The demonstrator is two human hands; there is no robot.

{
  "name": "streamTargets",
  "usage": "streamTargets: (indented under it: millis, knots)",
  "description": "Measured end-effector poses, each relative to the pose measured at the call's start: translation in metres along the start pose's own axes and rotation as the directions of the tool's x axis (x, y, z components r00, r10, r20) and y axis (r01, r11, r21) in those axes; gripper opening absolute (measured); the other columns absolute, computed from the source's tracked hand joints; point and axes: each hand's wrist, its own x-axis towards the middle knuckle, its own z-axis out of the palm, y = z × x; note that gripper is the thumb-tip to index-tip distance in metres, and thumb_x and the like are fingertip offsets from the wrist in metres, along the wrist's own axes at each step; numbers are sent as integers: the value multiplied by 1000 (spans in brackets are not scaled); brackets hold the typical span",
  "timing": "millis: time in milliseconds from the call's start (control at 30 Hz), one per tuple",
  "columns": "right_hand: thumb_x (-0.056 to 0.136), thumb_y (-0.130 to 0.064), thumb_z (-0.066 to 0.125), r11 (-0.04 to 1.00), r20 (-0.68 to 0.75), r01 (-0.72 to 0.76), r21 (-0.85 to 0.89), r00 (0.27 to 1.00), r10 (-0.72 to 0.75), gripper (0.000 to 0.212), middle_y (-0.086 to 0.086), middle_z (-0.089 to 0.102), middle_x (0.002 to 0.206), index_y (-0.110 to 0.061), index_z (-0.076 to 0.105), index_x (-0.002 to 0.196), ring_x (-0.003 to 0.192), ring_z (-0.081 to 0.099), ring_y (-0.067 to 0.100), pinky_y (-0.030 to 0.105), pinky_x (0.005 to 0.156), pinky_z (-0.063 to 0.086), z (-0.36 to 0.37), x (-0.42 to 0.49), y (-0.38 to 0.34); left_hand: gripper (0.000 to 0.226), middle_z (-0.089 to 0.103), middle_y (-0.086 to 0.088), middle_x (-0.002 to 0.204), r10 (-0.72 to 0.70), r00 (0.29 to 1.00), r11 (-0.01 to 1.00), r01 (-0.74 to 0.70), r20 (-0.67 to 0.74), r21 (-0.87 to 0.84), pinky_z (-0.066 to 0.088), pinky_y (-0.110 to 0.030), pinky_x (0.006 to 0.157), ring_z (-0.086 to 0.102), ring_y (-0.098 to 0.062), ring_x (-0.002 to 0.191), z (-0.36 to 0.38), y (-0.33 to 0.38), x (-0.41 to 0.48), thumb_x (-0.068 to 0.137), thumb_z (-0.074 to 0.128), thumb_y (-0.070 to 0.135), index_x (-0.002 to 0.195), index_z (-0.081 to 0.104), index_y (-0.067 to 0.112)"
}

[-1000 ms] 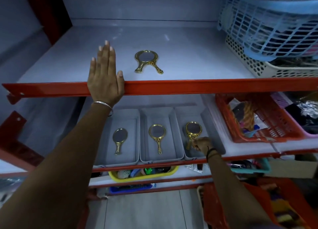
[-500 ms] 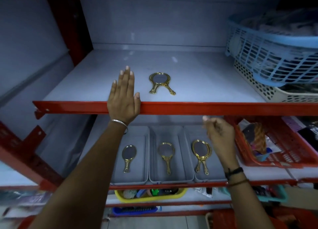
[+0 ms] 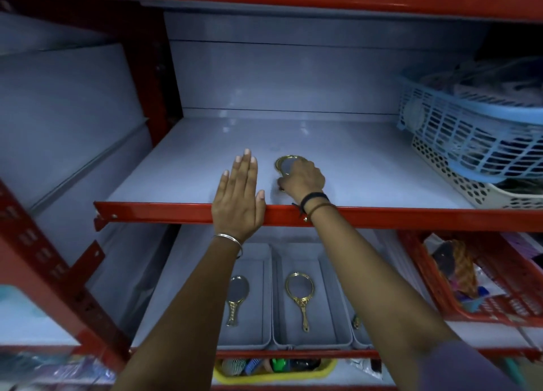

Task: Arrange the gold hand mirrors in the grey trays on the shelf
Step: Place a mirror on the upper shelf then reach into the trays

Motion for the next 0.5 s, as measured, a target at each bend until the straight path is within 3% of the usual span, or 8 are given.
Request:
streamTargets:
  millis: [133,200,267,300,400,500]
  knots:
    - [78,-18,67,981,27,-93,170,996,89,42,11,65,119,-10,60,119,108,62,29,33,86,51,3,11,6,61,40,-13,150,7,1000,1000,-7,15,6,6,-27,117,24,-20,140,-1,-2,1,87,33,29,143,29,4]
    - [73,-20,73,926,131,-152,345,985,113,28,7,71,81,-10,66,99,70,66,21,25,60,52,-4,11,12,61,39,-13,150,4,1000,1000,-4,27,1,7,-28,117,23,-20,140,-2,-2,1,87,33,29,142,32,4]
    - [75,-13,71,816,213,-211,538,971,111,11,-2,60,41,-9,61,75,33,51,9,13,36,38,-12,8,18,61,40,-13,150,-4,999,1000,4,40,-12,13,-30,117,25,-20,140,-4,-1,1,86,34,29,142,34,3]
    - [78,-8,68,739,238,-235,631,966,104,12,-3,56,35,-8,59,71,25,44,5,10,31,34,-16,4,21,61,41,-13,150,-7,999,1000,8,46,-18,17,-32,116,27,-20,140,-5,-1,2,86,34,29,142,35,3]
    - [83,-7,67,525,259,-250,814,964,58,11,6,56,56,-1,59,78,26,46,2,10,32,39,-34,-19,30,61,40,-13,150,-2,997,999,4,71,-34,20,-34,114,32,-22,140,-9,-1,2,87,34,28,142,36,3]
    - [86,-13,66,405,264,-243,881,965,4,14,5,54,64,-4,60,77,32,50,2,10,34,42,-49,-56,44,60,39,-13,151,17,996,999,-13,84,-52,20,-34,114,33,-23,140,-13,-1,2,88,33,29,142,36,3]
